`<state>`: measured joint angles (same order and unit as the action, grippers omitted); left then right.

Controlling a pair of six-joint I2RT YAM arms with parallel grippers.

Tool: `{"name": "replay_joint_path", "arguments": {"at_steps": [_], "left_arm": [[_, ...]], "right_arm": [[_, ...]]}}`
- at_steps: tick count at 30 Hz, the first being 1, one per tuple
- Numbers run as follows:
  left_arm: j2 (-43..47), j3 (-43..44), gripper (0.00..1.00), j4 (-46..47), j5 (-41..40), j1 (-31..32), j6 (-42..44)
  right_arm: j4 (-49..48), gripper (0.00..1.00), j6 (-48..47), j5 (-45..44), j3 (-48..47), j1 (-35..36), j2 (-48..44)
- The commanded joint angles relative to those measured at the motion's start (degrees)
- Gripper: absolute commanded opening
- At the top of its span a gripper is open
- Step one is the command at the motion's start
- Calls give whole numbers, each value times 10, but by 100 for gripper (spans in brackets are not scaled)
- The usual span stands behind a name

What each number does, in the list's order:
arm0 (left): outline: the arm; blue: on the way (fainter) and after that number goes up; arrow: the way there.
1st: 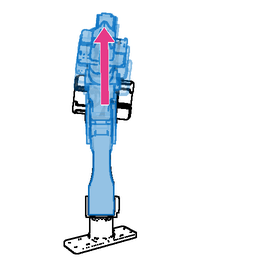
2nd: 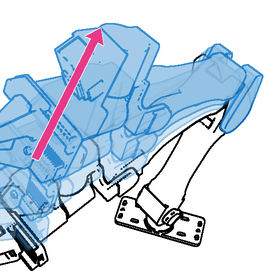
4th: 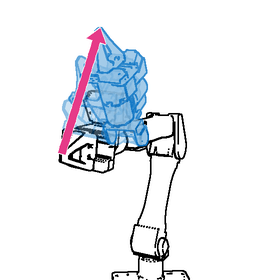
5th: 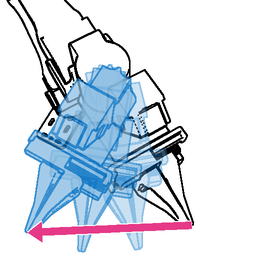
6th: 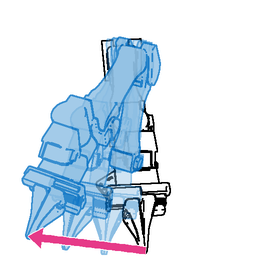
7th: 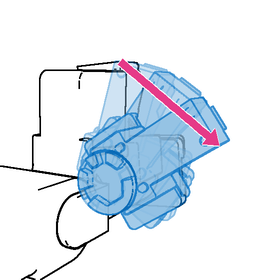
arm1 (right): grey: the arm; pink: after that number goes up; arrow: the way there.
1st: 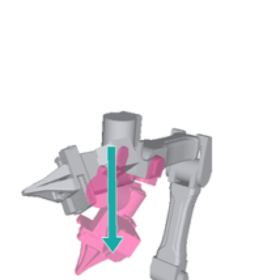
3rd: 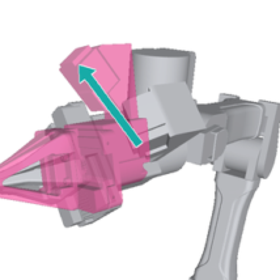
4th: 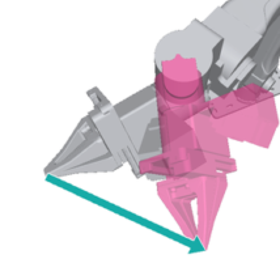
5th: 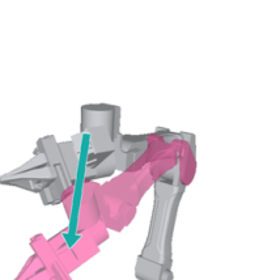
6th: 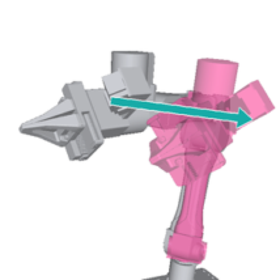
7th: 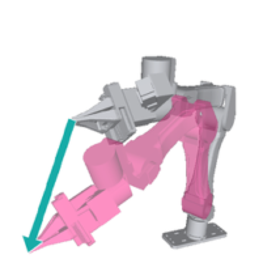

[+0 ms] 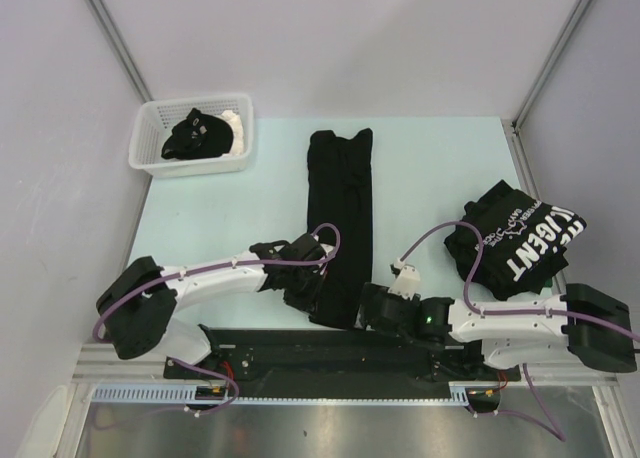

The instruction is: Fold and stack the t-shirts

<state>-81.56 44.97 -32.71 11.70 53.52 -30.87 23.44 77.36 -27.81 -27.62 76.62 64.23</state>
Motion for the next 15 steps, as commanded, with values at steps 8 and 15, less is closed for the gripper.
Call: {"name": "replay_joint_path", "arguments": {"at_steps": [8, 15], "left_arm": [[34, -10, 0, -2, -1, 4, 11], [40, -5, 0, -11, -5, 4, 15]], "right_arm": [[-118, 94, 11, -30, 17, 2, 71], [-126, 84, 23, -14, 17, 6, 81]]}}
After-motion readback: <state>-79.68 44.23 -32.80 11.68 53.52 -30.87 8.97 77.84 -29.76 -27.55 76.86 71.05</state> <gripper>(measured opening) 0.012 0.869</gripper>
